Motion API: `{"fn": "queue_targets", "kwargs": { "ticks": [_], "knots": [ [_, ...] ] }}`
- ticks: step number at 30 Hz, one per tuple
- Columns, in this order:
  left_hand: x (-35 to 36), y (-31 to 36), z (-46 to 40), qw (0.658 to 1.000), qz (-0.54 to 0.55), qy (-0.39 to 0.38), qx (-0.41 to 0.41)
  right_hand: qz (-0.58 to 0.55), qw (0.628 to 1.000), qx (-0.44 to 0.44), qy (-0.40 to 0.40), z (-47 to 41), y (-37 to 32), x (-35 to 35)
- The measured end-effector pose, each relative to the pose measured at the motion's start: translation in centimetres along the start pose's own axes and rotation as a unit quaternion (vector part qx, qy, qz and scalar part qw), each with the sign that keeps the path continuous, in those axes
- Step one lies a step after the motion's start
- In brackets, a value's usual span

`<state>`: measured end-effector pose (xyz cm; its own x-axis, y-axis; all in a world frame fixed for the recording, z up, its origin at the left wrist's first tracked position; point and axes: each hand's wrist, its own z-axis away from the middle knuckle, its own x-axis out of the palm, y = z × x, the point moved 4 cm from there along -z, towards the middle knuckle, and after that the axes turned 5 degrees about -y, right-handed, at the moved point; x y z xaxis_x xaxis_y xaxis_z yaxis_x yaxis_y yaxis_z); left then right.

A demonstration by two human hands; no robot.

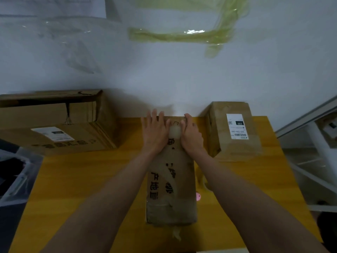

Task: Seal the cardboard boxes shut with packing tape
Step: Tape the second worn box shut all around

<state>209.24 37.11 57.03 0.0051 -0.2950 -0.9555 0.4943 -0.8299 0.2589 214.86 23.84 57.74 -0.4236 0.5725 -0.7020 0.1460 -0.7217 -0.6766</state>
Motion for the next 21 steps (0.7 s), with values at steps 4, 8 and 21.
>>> {"fn": "queue_targets", "kwargs": {
  "ticks": [4,8,21],
  "knots": [
    [-0.6,-3.6,0.3,0.999,0.012,0.015,-0.039,-0.009,1.0,0.0,-0.003,0.1,0.0,-0.1],
    [-0.8,-2.1,0.5,1.0,-0.011,0.013,-0.017,0.009,1.0,0.011,0.006,0.6,-0.6,0.1],
    [-1.4,-7.0,2.4,0.999,-0.003,0.027,-0.038,0.021,0.999,0.006,0.027,0.2,0.2,-0.2]
  ]
}}
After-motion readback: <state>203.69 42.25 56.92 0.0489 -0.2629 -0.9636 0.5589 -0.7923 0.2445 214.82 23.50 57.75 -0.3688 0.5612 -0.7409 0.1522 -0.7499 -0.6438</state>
